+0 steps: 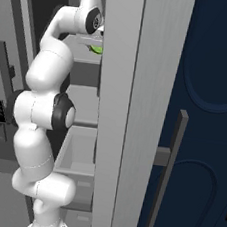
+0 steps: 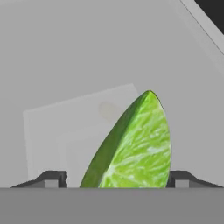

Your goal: Grab a lemon wedge from the fridge and one ice cube from the ice bowl, and put them in the glass of lemonade.

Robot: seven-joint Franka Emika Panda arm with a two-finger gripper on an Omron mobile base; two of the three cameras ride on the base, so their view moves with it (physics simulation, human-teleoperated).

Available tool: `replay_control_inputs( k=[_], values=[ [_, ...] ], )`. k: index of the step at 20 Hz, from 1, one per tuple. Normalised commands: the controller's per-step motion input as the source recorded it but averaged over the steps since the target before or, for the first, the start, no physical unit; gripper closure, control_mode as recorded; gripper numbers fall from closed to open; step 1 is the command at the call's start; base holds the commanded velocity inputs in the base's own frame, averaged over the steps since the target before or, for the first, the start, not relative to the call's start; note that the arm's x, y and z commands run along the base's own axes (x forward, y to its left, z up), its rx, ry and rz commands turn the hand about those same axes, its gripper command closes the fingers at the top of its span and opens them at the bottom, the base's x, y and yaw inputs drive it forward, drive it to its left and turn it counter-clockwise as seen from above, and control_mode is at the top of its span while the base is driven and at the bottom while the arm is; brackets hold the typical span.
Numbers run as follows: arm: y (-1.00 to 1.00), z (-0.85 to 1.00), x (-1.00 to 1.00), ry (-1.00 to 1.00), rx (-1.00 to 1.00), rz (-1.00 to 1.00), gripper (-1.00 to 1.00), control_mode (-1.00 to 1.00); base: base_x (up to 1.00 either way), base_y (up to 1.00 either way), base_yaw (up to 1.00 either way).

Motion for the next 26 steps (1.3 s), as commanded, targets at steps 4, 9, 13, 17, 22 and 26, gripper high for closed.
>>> replay_control_inputs(
  k=[4,9,13,17,22,26],
  values=[
    [0.0,-0.06,-0.25,0.03,0.0,0.0,1.0,-1.0,0.0,0.0,0.0],
    [0.0,0.0,-0.98,-0.11,0.0,0.01,1.0,-1.0,0.0,0.0,0.0],
    [0.0,-0.01,-1.0,-0.14,0.0,0.05,1.0,-1.0,0.0,0.0,0.0],
    [0.0,-0.02,-1.0,-0.07,0.0,0.06,1.0,-1.0,0.0,0.0,0.0],
    [0.0,-0.18,-1.0,0.01,0.0,0.08,1.0,-1.0,0.0,0.0,0.0],
    [0.0,-0.66,-1.0,0.11,0.0,0.09,1.0,-1.0,0.0,0.0,0.0]
  ],
)
